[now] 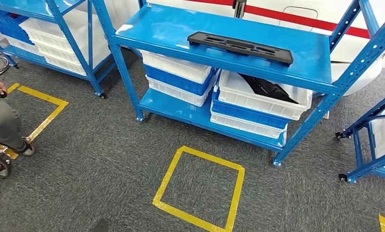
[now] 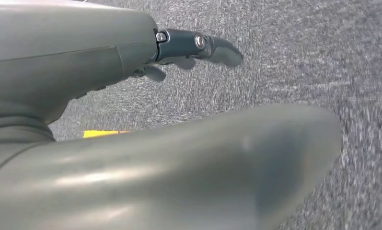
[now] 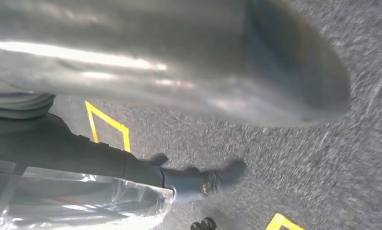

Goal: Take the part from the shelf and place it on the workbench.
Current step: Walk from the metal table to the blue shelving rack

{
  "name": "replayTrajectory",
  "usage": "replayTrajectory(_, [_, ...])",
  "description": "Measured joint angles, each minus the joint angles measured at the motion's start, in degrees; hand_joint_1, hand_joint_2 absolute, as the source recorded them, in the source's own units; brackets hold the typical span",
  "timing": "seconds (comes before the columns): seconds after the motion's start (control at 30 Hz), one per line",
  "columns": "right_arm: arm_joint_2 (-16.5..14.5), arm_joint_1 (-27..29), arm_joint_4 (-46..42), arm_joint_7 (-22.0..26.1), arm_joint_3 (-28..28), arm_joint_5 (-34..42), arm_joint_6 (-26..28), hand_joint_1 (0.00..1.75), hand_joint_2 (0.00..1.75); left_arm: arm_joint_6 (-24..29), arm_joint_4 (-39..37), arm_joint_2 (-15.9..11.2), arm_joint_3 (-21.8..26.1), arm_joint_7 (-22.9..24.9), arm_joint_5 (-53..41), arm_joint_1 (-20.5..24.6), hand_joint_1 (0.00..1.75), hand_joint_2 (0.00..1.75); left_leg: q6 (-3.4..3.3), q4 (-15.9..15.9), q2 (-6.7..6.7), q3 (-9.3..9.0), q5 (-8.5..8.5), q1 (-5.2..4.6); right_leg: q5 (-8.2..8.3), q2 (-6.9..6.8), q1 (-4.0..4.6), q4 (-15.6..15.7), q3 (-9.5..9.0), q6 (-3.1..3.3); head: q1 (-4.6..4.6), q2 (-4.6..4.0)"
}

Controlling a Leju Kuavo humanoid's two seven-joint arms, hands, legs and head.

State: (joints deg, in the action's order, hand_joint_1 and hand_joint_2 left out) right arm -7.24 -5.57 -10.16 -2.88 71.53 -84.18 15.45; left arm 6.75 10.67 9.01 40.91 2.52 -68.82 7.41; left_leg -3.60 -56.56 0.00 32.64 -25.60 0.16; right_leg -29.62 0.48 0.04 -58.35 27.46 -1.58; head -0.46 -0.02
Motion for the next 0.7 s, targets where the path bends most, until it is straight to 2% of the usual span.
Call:
replayTrajectory(0.03, [0.01,-0.08,0.0,0.01,-0.02,0.0,0.0,0.0,0.0,0.04,0.0,0.02,0.01,0.01,-0.03,0.04,0.0,0.0,-0.16,0.2,-0.02,-0.69,0.06,0.14,-0.71,-0.05,-0.09,-2.05,1.11,-0.01,0.09,0.0])
replayTrajectory(0.07, [0.03,-0.17,0.0,0.05,-0.05,-0.02,0.0,0.0,0.0,0.1,0.0,0.03,0.02,0.05,-0.07,0.09,0.0,0.0,-0.24,0.32,0.01,-0.98,-0.05,0.2,-1.82,-0.08,-0.24,-5.35,3.08,0.04,0.17,0.0])
replayTrajectory(0.13, [0.11,-0.23,0.0,0.13,-0.1,-0.06,0.0,0.0,0.0,0.25,0.0,0.05,0.03,0.22,-0.12,0.12,0.0,0.0,-0.29,0.31,-0.11,-1.18,-0.47,0.18,-4.39,-0.08,-0.51,-12.78,8.19,0.04,0.28,0.0])
replayTrajectory(0.17, [0.19,-0.14,0.0,0.16,-0.11,-0.06,-0.01,0.0,0.0,0.33,0.0,0.08,0.03,0.31,-0.14,0.05,0.0,0.0,-0.2,0.3,-0.2,-1.36,-0.73,0.19,-5.18,-0.08,-0.65,-14.76,10.04,-0.09,0.28,0.0])
replayTrajectory(0.2, [0.24,-0.02,0.0,0.17,-0.1,-0.04,-0.01,0.0,0.0,0.43,0.0,0.11,0.04,0.36,-0.15,-0.02,0.0,0.0,-0.05,0.29,-0.3,-1.67,-1.03,0.23,-4.91,-0.09,-0.79,-14.54,10.78,-0.48,0.35,0.0])
replayTrajectory(0.23, [0.3,0.09,0.0,0.18,-0.09,-0.02,-0.02,0.0,0.0,0.51,0.0,0.14,0.05,0.38,-0.17,-0.09,0.0,0.0,0.18,0.29,-0.36,-2.13,-1.38,0.29,-3.36,-0.12,-0.98,-11.99,10.36,-1.09,0.38,0.0])
replayTrajectory(0.3, [0.38,0.21,0.01,0.19,-0.09,0.01,-0.02,0.0,0.0,0.69,0.0,0.16,0.09,0.4,-0.2,-0.15,0.0,0.0,0.81,0.24,-0.4,-3.18,-2.19,0.32,1.37,-0.4,-1.41,-3.99,8.02,-2.45,0.46,0.0])
replayTrajectory(0.33, [0.39,0.18,0.01,0.19,-0.09,0.01,-0.03,0.0,0.0,0.81,0.0,0.16,0.1,0.4,-0.21,-0.14,0.0,0.0,1.2,0.22,-0.37,-3.5,-2.6,0.27,2.68,-0.67,-1.45,-1.01,7.1,-2.35,0.48,0.0])
replayTrajectory(0.37, [0.39,0.16,0.01,0.19,-0.1,0.01,-0.03,0.0,0.0,0.9,0.0,0.16,0.11,0.42,-0.21,-0.13,0.0,0.0,1.64,0.24,-0.31,-3.65,-3.01,0.19,3.36,-0.87,-1.34,0.54,6.57,-1.85,0.46,0.0])
replayTrajectory(0.43, [0.38,0.19,0.0,0.19,-0.1,0.03,-0.04,0.0,0.0,1.03,0.0,0.16,0.13,0.46,-0.24,-0.13,0.0,0.0,2.4,-0.23,-0.2,-3.86,-3.35,0.21,3.15,-0.93,-1.14,0.93,6.22,0.1,0.36,0.0])
replayTrajectory(0.5, [0.34,0.3,0.0,0.19,-0.09,0.04,-0.04,0.0,0.0,1.1,0.0,0.16,0.15,0.51,-0.33,-0.11,0.0,0.0,2.95,-2.03,-0.11,-3.73,-3.77,0.52,3.37,-0.69,-1.39,1.17,5.14,1.25,0.26,0.0])
replayTrajectory(0.53, [0.33,0.26,0.0,0.19,-0.09,0.04,-0.05,0.0,0.0,1.15,0.0,0.17,0.15,0.55,-0.38,-0.08,0.0,0.0,3.19,-4.0,-0.1,-2.84,-4.45,0.64,3.25,-0.62,-1.47,1.29,4.42,1.66,0.16,0.0])
replayTrajectory(0.57, [0.33,0.19,0.0,0.19,-0.09,0.03,-0.05,0.0,0.0,1.19,0.0,0.19,0.14,0.58,-0.4,-0.05,0.0,0.0,3.45,-7.05,-0.11,-1.2,-5.56,0.73,3.09,-0.59,-1.48,1.42,3.91,1.98,0.05,0.0])
replayTrajectory(0.63, [0.38,0.08,0.0,0.19,-0.1,0.03,-0.05,0.0,0.0,1.27,0.0,0.21,0.13,0.7,-0.4,-0.04,0.0,0.0,3.87,-14.1,-0.15,3.45,-8.64,0.79,2.62,-0.53,-1.32,1.5,3.38,2.52,-0.13,0.0])
replayTrajectory(0.67, [0.39,0.09,0.0,0.19,-0.1,0.03,-0.04,0.0,0.0,1.29,0.0,0.21,0.13,0.76,-0.39,-0.07,0.0,0.0,3.98,-16.26,-0.15,5.4,-9.49,0.83,2.34,-0.47,-1.25,1.51,3.15,2.66,-0.15,0.0])
replayTrajectory(0.7, [0.39,0.15,0.0,0.19,-0.09,0.03,-0.05,0.0,0.0,1.32,0.0,0.2,0.14,0.82,-0.39,-0.12,0.0,0.0,3.98,-16.58,-0.14,6.47,-9.19,0.86,2.06,-0.39,-1.2,1.5,2.88,2.68,-0.16,0.0])
